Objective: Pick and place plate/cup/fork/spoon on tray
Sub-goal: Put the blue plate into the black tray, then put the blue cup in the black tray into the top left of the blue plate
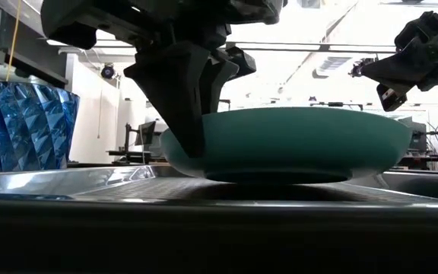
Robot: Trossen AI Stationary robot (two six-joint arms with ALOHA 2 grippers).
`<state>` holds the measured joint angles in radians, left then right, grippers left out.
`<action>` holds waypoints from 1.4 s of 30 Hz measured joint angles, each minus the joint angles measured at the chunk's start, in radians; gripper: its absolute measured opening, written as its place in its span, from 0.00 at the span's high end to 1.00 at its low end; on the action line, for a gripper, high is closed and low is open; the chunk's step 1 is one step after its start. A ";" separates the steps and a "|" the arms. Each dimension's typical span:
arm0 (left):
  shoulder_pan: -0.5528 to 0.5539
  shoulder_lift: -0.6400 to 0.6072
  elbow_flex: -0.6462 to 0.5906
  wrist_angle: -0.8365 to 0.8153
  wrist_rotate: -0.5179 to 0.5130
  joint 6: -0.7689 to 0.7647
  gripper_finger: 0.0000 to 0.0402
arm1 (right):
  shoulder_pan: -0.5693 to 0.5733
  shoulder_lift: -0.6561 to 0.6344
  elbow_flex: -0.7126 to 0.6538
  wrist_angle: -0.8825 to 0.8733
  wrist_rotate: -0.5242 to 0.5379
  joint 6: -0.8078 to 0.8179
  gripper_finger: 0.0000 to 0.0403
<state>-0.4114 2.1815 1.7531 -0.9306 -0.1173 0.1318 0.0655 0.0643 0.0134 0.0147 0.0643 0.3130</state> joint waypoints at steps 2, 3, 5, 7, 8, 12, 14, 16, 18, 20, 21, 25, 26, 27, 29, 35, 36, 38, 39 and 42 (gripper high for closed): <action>0.002 0.000 0.000 0.000 0.020 0.000 0.86 | 0.000 0.000 0.000 0.000 0.000 0.000 1.00; 0.002 0.000 0.000 0.000 0.025 0.000 0.84 | 0.000 0.000 0.000 0.000 0.000 0.000 1.00; 0.002 0.000 0.000 0.000 0.028 0.000 0.80 | 0.000 0.000 0.000 0.000 0.000 0.000 1.00; 0.002 0.000 0.000 0.000 0.029 0.000 0.75 | 0.000 0.000 0.000 0.000 0.000 0.000 1.00; 0.002 0.000 0.000 0.000 0.029 0.000 0.73 | 0.000 0.000 0.000 0.000 0.000 0.000 1.00; 0.002 0.000 0.000 -0.005 0.029 0.000 0.65 | 0.000 0.000 0.000 0.000 0.000 0.000 1.00; 0.002 0.000 0.000 -0.024 0.030 0.000 0.62 | 0.000 0.000 0.000 0.000 0.000 0.000 1.00; 0.002 0.000 0.009 -0.072 0.030 -0.009 0.59 | 0.000 0.000 0.000 0.000 0.000 0.000 1.00; 0.002 0.000 0.030 -0.127 0.030 -0.024 0.57 | 0.000 0.000 0.000 0.000 0.000 0.000 1.00; 0.005 -0.001 0.052 -0.181 0.030 -0.025 0.55 | 0.000 0.000 0.000 0.000 0.000 0.000 1.00; 0.006 -0.001 0.066 -0.218 0.030 -0.025 0.54 | 0.000 0.000 0.000 0.000 0.000 0.000 1.00; 0.012 -0.002 0.144 -0.346 0.030 -0.028 0.53 | 0.000 0.000 0.000 0.000 0.000 0.000 1.00; 0.014 -0.003 0.160 -0.372 0.030 -0.033 0.53 | 0.000 0.000 0.000 0.000 0.000 0.000 1.00; 0.017 -0.008 0.175 -0.390 0.031 -0.034 0.53 | 0.000 0.000 0.000 0.000 0.000 0.000 1.00; 0.025 -0.039 0.187 -0.384 0.056 -0.035 0.54 | 0.000 0.000 0.000 0.000 0.000 0.000 1.00; 0.063 -0.181 0.182 -0.233 0.154 -0.067 0.58 | 0.000 0.000 0.000 0.000 0.000 0.000 1.00; 0.070 -0.215 0.168 -0.186 0.155 -0.073 0.58 | 0.000 0.000 0.000 0.000 0.000 0.000 1.00; 0.088 -0.288 0.126 -0.096 0.156 -0.089 0.59 | 0.000 0.000 0.000 0.000 0.000 0.000 1.00; 0.095 -0.327 0.098 -0.046 0.156 -0.098 0.60 | 0.000 0.000 0.000 0.000 0.000 0.000 1.00; 0.122 -0.445 -0.020 0.098 0.158 -0.137 0.61 | 0.000 0.000 0.000 0.000 0.003 0.000 1.00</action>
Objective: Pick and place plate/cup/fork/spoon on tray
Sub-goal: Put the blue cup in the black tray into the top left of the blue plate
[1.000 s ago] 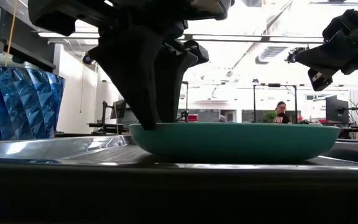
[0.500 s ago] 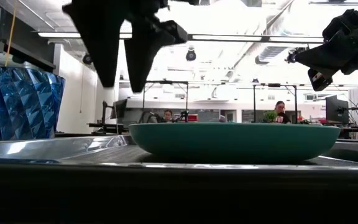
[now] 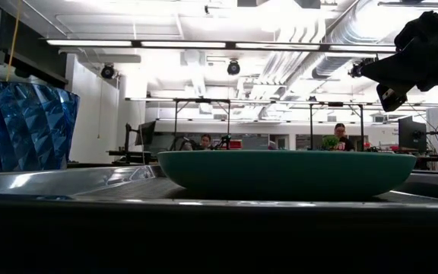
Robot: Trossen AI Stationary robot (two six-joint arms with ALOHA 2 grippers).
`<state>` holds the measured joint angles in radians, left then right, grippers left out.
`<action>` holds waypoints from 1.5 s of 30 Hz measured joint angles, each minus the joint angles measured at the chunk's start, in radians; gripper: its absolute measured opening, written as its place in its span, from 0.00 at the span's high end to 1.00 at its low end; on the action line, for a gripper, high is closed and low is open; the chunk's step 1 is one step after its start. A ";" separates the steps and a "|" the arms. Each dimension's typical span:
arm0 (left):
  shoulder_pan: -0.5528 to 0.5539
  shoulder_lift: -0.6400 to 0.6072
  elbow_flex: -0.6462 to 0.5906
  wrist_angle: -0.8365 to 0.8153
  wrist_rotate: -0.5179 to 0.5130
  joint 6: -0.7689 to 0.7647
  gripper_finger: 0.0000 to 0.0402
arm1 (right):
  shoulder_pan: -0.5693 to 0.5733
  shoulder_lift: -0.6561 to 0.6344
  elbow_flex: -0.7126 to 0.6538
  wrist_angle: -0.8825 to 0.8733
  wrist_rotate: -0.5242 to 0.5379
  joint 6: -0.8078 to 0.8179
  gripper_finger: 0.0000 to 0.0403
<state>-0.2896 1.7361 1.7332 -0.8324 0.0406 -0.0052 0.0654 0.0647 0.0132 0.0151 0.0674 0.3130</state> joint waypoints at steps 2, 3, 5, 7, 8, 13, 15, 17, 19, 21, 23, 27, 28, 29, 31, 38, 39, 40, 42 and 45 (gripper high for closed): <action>0.017 -0.086 -0.097 0.097 0.000 -0.022 0.61 | 0.000 0.000 0.000 0.000 0.000 0.000 1.00; 0.025 -0.133 -0.148 0.135 0.000 -0.035 0.61 | 0.000 0.000 0.000 0.000 0.000 0.000 1.00; 0.039 -0.223 -0.256 0.227 0.000 -0.064 0.62 | 0.000 0.000 0.000 0.000 0.000 0.000 1.00; 0.048 -0.309 -0.367 0.304 0.001 -0.096 0.62 | 0.000 0.000 0.000 0.000 0.000 0.000 1.00; 0.049 -0.348 -0.417 0.346 0.000 -0.115 0.62 | 0.000 0.000 0.000 0.000 0.000 0.000 1.00; 0.048 -0.539 -0.641 0.539 -0.001 -0.205 0.62 | 0.000 0.000 0.000 0.000 -0.001 0.000 1.00; 0.045 -0.600 -0.709 0.592 -0.011 -0.243 0.62 | 0.000 0.000 0.000 0.000 -0.001 0.000 1.00; 0.045 -0.652 -0.761 0.629 -0.030 -0.272 0.62 | 0.000 0.000 0.000 0.000 -0.001 0.000 1.00; 0.045 -0.693 -0.794 0.640 -0.054 -0.280 0.62 | 0.000 0.000 0.000 0.000 -0.001 0.000 1.00; 0.046 -0.721 -0.817 0.644 -0.080 -0.279 0.62 | 0.000 0.000 0.000 0.000 -0.002 0.000 1.00; 0.047 -0.739 -0.824 0.633 -0.103 -0.260 0.62 | 0.000 0.000 0.000 0.000 -0.005 0.000 1.00; 0.047 -0.741 -0.824 0.646 -0.141 -0.208 0.62 | 0.000 0.000 0.000 0.000 -0.005 0.000 1.00; 0.047 -0.741 -0.824 0.652 -0.143 -0.201 0.62 | 0.000 0.000 0.000 0.000 -0.005 0.000 1.00; 0.047 -0.741 -0.824 0.653 -0.144 -0.198 0.62 | 0.000 0.000 0.000 0.000 -0.005 0.000 1.00; 0.047 -0.734 -0.824 0.653 -0.146 -0.182 0.62 | 0.000 0.000 0.000 0.000 -0.005 0.000 1.00; 0.047 -0.718 -0.824 0.598 -0.141 -0.180 0.62 | 0.000 0.001 0.000 0.000 -0.005 0.000 1.00; 0.047 -0.721 -0.824 0.566 -0.137 -0.167 0.62 | 0.000 0.001 0.000 0.000 -0.005 0.000 1.00; 0.047 -0.728 -0.824 0.523 -0.134 -0.157 0.62 | 0.000 0.001 0.000 0.000 -0.005 0.000 1.00; 0.047 -0.746 -0.823 0.433 -0.132 -0.150 0.62 | 0.000 0.001 0.000 0.000 -0.005 0.000 1.00; 0.047 -0.768 -0.822 0.252 -0.131 -0.190 0.62 | 0.000 0.001 0.000 0.000 -0.005 0.000 1.00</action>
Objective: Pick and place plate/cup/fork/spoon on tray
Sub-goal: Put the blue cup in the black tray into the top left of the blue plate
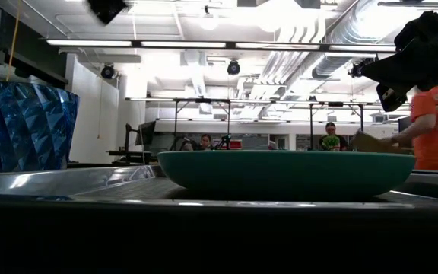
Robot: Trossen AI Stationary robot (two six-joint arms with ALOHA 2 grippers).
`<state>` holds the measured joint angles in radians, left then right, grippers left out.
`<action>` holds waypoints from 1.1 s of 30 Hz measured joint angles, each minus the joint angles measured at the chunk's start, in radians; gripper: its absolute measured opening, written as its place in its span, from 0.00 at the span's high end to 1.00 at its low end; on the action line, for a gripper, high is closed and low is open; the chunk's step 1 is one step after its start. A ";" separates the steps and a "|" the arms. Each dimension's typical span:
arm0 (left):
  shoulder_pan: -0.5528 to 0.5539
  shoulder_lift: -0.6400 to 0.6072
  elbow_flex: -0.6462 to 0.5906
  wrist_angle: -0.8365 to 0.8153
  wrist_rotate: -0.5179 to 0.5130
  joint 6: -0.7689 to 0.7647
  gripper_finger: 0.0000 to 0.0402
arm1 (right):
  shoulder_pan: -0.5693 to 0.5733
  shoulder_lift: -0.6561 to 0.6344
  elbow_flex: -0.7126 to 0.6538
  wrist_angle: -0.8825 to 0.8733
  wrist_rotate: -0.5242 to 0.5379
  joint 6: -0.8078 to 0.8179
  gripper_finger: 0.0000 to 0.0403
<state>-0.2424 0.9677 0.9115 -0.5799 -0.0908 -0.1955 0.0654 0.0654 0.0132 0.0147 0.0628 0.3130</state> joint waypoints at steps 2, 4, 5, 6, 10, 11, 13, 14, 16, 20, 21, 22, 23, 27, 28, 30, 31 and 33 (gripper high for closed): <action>0.000 -0.007 0.000 -0.111 -0.001 -0.041 0.62 | 0.000 0.000 0.000 0.000 0.000 0.000 1.00; 0.000 -0.007 0.000 -0.241 -0.001 -0.072 0.62 | 0.000 0.000 0.000 0.000 0.000 0.000 1.00; 0.000 -0.007 0.000 -0.294 -0.001 -0.084 0.62 | 0.000 0.000 0.000 0.000 0.000 0.000 1.00; 0.000 -0.006 0.000 -0.344 -0.001 -0.088 0.62 | 0.000 0.000 0.000 0.000 0.000 0.000 1.00; 0.000 0.016 0.000 -0.499 -0.065 -0.083 0.62 | 0.000 0.000 0.000 0.000 0.000 0.000 1.00; 0.000 0.020 0.000 -0.520 -0.089 -0.086 0.62 | 0.000 0.000 0.000 0.000 0.000 0.000 1.00; 0.000 0.030 0.000 -0.531 -0.122 -0.092 0.62 | 0.000 0.000 0.000 0.000 0.000 0.000 1.00; 0.000 0.036 0.000 -0.526 -0.123 -0.092 0.62 | 0.000 0.000 0.000 0.000 0.001 0.000 1.00; 0.000 0.048 0.000 -0.520 -0.122 -0.092 0.62 | 0.000 0.000 0.000 0.000 0.001 0.000 1.00; 0.002 0.093 0.000 -0.521 -0.096 -0.135 0.62 | 0.000 0.000 0.000 0.000 0.001 0.000 1.00; 0.005 0.107 0.000 -0.522 -0.088 -0.146 0.61 | 0.000 0.000 0.000 0.000 0.001 0.000 1.00; 0.009 0.122 0.000 -0.521 -0.067 -0.155 0.61 | 0.000 0.000 0.000 0.000 0.001 0.000 1.00; 0.012 0.138 0.000 -0.521 -0.050 -0.163 0.61 | 0.000 0.000 0.000 0.000 0.001 0.000 1.00; 0.021 0.201 0.000 -0.522 -0.037 -0.168 0.58 | 0.000 0.000 0.000 0.000 0.001 0.000 1.00; 0.021 0.215 0.000 -0.522 -0.037 -0.169 0.58 | 0.000 0.000 0.000 0.000 0.001 0.000 1.00; 0.021 0.244 0.000 -0.522 -0.041 -0.169 0.57 | 0.000 0.000 0.000 0.000 0.001 0.000 1.00; 0.021 0.257 0.000 -0.522 -0.045 -0.169 0.56 | 0.000 0.000 0.000 0.000 0.001 0.000 1.00; 0.021 0.284 0.000 -0.522 -0.045 -0.169 0.56 | 0.000 0.000 0.000 0.000 0.001 0.000 1.00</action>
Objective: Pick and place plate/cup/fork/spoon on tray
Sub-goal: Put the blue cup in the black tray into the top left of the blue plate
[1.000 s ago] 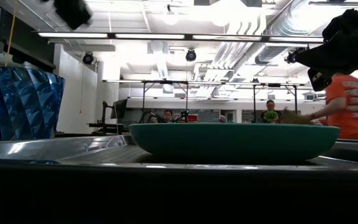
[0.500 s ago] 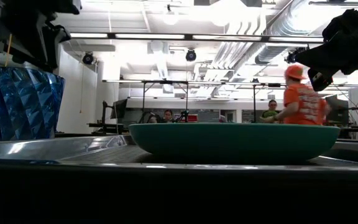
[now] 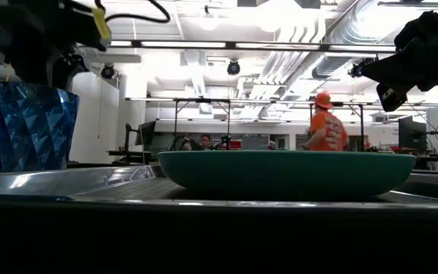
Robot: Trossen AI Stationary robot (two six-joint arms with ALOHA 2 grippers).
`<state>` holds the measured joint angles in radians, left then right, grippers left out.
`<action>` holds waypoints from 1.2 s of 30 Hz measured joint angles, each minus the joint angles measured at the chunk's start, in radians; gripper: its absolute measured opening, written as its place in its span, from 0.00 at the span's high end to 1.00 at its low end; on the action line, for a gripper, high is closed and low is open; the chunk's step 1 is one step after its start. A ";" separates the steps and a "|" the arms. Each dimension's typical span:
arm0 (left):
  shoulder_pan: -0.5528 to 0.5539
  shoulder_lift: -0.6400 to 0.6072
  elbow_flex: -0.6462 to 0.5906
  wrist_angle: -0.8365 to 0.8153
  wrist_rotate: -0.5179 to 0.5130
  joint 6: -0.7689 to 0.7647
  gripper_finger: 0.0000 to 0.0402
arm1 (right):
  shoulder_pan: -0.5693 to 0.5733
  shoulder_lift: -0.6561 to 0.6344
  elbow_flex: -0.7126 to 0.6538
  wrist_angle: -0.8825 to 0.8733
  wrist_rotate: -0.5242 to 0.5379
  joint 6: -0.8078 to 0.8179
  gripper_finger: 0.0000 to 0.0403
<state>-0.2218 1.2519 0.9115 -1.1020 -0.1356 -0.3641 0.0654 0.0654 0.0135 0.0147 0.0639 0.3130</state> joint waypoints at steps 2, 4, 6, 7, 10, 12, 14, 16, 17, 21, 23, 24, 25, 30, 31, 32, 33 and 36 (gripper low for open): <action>0.000 0.025 0.000 0.000 0.009 0.001 0.55 | 0.000 0.000 0.000 0.000 0.000 0.000 1.00; 0.000 0.048 0.000 0.001 0.026 0.007 0.55 | 0.000 0.000 0.000 0.000 0.000 0.000 1.00; 0.000 0.069 0.000 0.000 0.030 0.007 0.55 | 0.000 0.000 0.000 0.000 0.000 0.000 1.00; 0.000 0.079 0.000 0.001 0.030 0.007 0.55 | 0.000 0.000 0.000 0.000 0.000 0.000 1.00; 0.000 0.097 0.000 0.002 0.030 0.007 0.55 | 0.000 0.000 0.000 0.000 0.000 0.000 1.00; 0.000 0.105 0.000 0.003 0.030 0.007 0.55 | 0.000 0.000 0.000 0.000 0.000 0.000 1.00; 0.000 0.110 0.000 0.005 0.030 0.007 0.55 | 0.000 0.000 0.000 0.000 0.000 0.000 1.00; 0.000 0.110 0.000 0.005 0.030 0.007 0.56 | 0.000 0.000 0.000 0.000 0.000 0.000 1.00; 0.000 0.110 0.000 0.006 0.030 0.007 0.56 | 0.000 0.000 0.000 0.000 0.000 0.000 1.00; 0.000 0.110 0.000 0.006 0.030 0.007 0.58 | 0.000 0.000 0.000 0.000 0.000 0.000 1.00; 0.000 0.110 0.000 0.007 0.030 0.008 0.60 | 0.000 0.000 0.000 0.000 0.000 0.000 1.00; 0.000 0.110 0.000 0.007 0.030 0.008 0.62 | 0.000 0.000 0.000 0.000 0.000 0.000 1.00; 0.000 0.110 0.000 0.007 0.030 0.011 0.64 | 0.000 0.000 0.000 0.000 0.000 0.000 1.00; 0.000 0.110 0.000 0.007 0.031 0.019 0.78 | 0.000 0.000 0.000 0.000 0.000 0.000 1.00; 0.000 0.110 0.000 0.007 0.031 0.019 0.81 | 0.000 0.000 0.000 0.000 0.000 0.000 1.00; 0.000 0.110 0.000 0.007 0.031 0.019 0.85 | 0.000 0.000 0.000 0.000 0.000 0.000 1.00; 0.000 0.110 0.000 0.007 0.031 0.019 0.88 | 0.000 0.000 0.000 0.000 0.000 0.000 1.00; 0.000 0.107 0.003 0.010 0.047 0.018 0.97 | 0.000 0.000 0.000 0.000 0.000 0.000 1.00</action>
<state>-0.2218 1.3586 0.9146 -1.0916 -0.0890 -0.3466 0.0658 0.0654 0.0135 0.0147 0.0643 0.3130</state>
